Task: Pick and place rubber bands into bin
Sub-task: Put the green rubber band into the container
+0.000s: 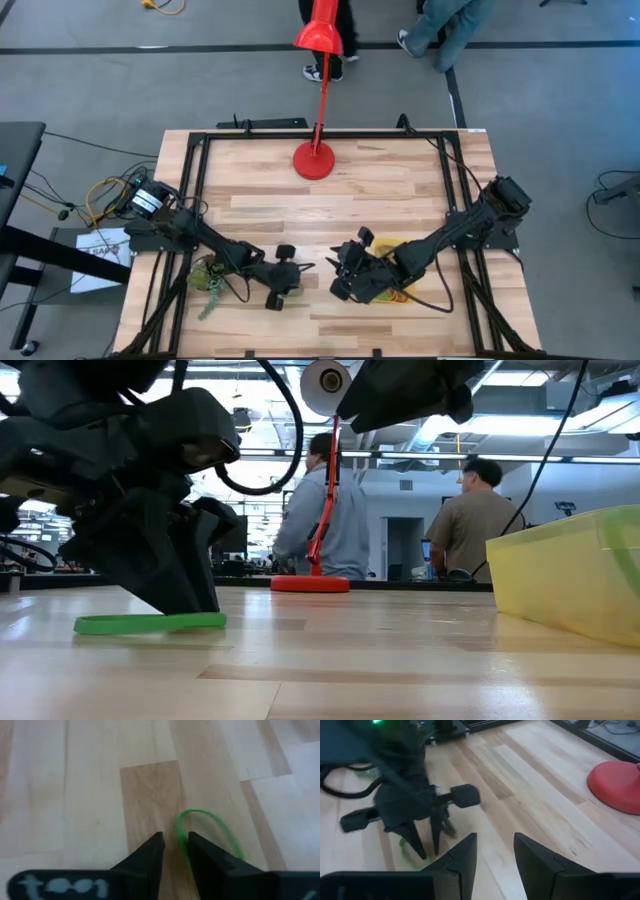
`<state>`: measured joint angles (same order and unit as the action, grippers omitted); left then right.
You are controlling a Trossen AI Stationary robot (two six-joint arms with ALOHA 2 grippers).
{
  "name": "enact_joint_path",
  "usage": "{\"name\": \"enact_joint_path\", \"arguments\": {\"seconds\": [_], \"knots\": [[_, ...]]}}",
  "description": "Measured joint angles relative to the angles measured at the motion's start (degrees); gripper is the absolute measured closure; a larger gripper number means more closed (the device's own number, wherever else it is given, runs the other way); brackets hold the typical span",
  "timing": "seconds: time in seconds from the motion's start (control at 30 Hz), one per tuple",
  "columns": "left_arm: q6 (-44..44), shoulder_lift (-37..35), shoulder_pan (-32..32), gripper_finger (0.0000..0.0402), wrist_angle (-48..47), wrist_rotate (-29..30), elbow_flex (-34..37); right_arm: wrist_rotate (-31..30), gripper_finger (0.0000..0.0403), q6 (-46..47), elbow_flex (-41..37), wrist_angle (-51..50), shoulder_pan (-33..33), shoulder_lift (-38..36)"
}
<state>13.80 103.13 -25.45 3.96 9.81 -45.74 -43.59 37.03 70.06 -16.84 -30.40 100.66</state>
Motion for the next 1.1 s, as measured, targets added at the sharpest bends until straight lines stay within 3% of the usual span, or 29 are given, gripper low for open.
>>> {"name": "enact_joint_path", "arguments": {"seconds": [0.23, 0.33, 0.5, 0.63, 0.73, 0.93, 1.1], "knots": [[8.80, 0.43, -0.48, 0.0392, 0.41, 1.83, 0.09, 0.56, 0.0278, -6.16, 0.00, 0.45, 0.99, 0.00], [10.77, -1.50, -0.75, 0.0396, 0.90, 3.06, 0.35, 2.36, 0.0278, -9.71, 0.00, 2.23, 1.61, 0.00], [10.69, -7.61, -0.65, 0.0401, 7.29, 10.86, 0.28, 6.46, 0.0278, -16.01, 0.00, 6.78, 3.14, 0.00], [6.10, -10.28, -0.70, 0.0401, 13.09, 14.02, 0.36, 10.00, 0.0278, -18.13, 0.00, 8.13, 4.42, 0.00], [4.34, -11.57, -0.73, 0.0401, 16.74, 12.48, 0.21, 11.34, 0.0278, -18.20, 0.00, 7.97, 5.18, 0.00], [8.80, -11.17, -1.53, 0.0401, 9.51, 0.37, 0.25, 12.44, 0.0278, -18.20, 0.00, 6.52, 6.34, 0.00], [10.40, -10.03, -2.80, 0.0392, 0.91, 0.06, 0.31, 12.48, 0.0278, -18.20, 0.00, 6.15, 7.08, 0.00]]}}
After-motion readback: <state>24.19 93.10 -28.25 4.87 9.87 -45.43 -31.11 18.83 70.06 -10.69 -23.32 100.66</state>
